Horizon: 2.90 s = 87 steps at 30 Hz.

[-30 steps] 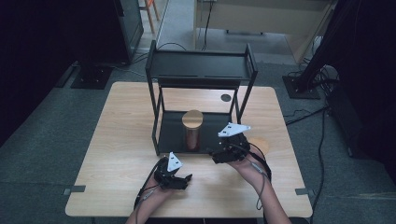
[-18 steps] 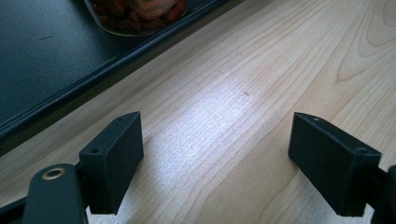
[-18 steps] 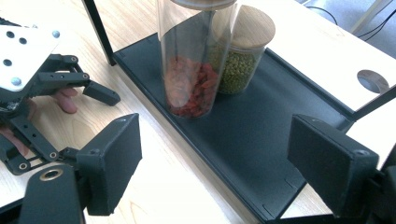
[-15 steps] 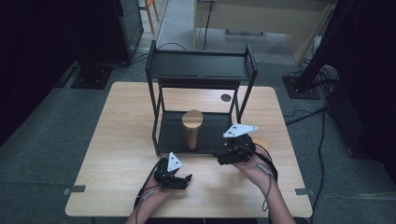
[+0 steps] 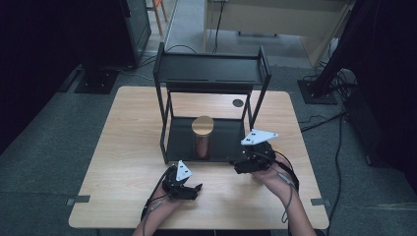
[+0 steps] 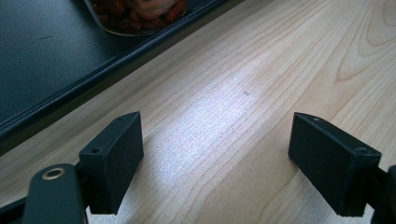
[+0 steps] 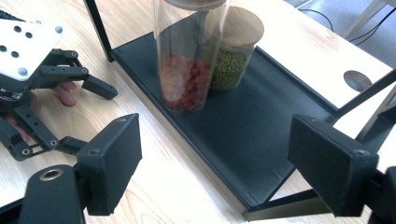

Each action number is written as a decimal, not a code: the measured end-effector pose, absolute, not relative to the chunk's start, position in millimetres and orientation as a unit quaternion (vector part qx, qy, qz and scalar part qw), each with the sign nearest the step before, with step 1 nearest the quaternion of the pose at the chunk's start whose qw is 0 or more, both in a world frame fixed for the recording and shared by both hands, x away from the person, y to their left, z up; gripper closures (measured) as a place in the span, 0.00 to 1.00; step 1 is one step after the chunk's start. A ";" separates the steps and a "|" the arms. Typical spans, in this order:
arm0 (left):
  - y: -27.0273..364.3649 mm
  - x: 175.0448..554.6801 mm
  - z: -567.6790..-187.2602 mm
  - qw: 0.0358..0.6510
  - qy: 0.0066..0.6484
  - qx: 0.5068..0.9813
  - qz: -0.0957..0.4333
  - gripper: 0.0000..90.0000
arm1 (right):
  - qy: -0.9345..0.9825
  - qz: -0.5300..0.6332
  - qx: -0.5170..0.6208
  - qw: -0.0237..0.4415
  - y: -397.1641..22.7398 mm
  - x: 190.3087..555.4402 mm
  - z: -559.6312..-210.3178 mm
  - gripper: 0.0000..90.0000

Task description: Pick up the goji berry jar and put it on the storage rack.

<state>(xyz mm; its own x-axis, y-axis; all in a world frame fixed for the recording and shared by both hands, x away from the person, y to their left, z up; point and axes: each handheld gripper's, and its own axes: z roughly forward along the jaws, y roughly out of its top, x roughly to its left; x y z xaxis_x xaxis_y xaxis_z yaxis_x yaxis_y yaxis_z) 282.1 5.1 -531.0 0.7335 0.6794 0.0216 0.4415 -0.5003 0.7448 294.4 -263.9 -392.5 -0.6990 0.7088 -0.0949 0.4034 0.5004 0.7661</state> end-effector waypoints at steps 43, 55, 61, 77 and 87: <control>4.9 281.5 -531.1 0.377 0.331 0.850 0.159 0.20 | 0.839 0.383 0.330 0.198 -306.7 285.7 -390.6 0.20; 4.9 281.4 -531.1 0.377 0.331 0.851 0.159 0.20 | 0.831 0.399 0.332 0.201 -319.9 284.1 -390.0 0.20; 4.9 281.4 -531.1 0.377 0.331 0.850 0.159 0.20 | 0.825 0.407 0.336 0.201 -327.8 284.3 -390.1 0.20; 5.0 281.3 -531.1 0.377 0.331 0.850 0.158 0.20 | 0.814 0.407 0.352 0.219 -347.9 284.5 -394.1 0.20; 4.9 281.4 -531.1 0.377 0.331 0.850 0.159 0.20 | 0.811 0.408 0.358 0.220 -353.7 284.8 -401.8 0.20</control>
<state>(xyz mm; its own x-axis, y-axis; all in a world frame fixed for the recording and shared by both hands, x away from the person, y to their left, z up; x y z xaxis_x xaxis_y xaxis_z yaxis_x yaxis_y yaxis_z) 281.4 4.9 -531.1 0.7301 0.6830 0.0207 0.4432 -0.4964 0.7464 284.8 -353.7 -401.8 -0.6468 0.7600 -0.0639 0.4019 0.4109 0.8183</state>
